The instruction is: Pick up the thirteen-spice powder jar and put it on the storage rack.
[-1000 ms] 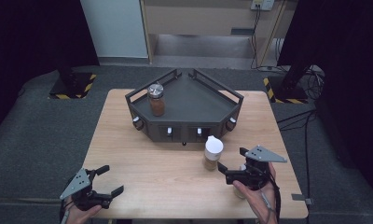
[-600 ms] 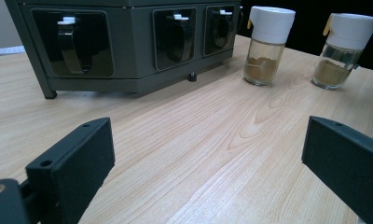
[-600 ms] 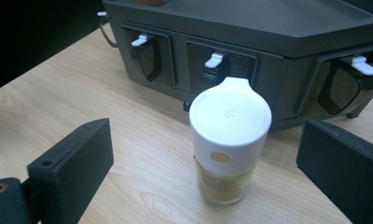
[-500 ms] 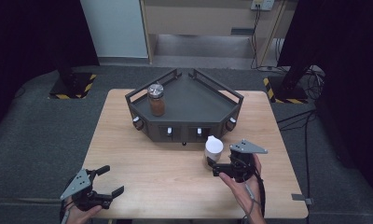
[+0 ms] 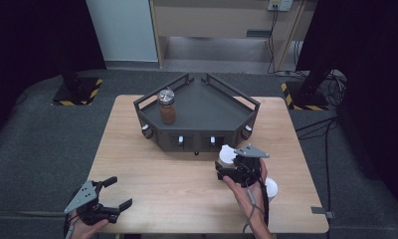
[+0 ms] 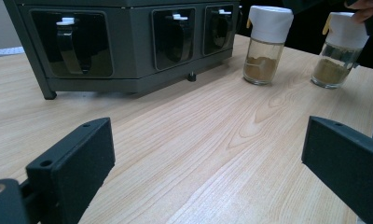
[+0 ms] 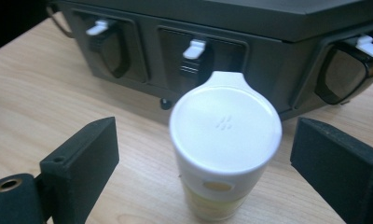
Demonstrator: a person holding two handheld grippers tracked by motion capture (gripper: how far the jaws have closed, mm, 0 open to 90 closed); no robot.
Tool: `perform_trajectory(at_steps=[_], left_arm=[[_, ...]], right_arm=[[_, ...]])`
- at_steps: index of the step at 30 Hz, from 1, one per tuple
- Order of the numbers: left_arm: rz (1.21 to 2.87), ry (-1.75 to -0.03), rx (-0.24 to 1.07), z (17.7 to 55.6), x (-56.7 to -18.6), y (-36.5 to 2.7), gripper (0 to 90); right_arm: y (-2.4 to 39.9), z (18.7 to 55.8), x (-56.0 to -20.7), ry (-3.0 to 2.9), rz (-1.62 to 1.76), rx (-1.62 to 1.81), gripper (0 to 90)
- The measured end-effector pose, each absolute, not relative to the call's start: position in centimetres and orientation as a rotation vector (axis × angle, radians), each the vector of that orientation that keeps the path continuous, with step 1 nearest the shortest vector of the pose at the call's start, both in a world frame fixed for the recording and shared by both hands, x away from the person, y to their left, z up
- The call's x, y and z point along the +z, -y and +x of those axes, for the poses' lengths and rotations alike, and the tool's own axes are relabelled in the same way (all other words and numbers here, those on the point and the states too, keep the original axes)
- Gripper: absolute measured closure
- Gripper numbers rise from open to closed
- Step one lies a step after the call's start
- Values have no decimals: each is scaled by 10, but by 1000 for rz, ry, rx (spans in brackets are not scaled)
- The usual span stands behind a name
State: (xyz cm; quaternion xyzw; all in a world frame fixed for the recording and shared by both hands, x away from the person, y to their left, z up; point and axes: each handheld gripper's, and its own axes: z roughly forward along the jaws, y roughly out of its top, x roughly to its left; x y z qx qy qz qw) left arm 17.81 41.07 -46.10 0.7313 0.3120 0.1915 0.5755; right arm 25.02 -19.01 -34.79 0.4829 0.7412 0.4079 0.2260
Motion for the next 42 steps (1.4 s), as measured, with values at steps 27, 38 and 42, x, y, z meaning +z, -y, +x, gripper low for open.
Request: perform_trajectory(at_steps=[27, 38, 42], left_arm=[[1712, -727, 448, 178, -461, -411, 16], [1714, -727, 449, 178, -461, -411, 17], [1713, -727, 449, 178, -462, -411, 17]], right_arm=[[156, 278, -368, -1995, 1459, 977, 295], [157, 277, -367, -2015, 1438, 973, 303], [153, 273, -363, -2019, 1396, 962, 303]])
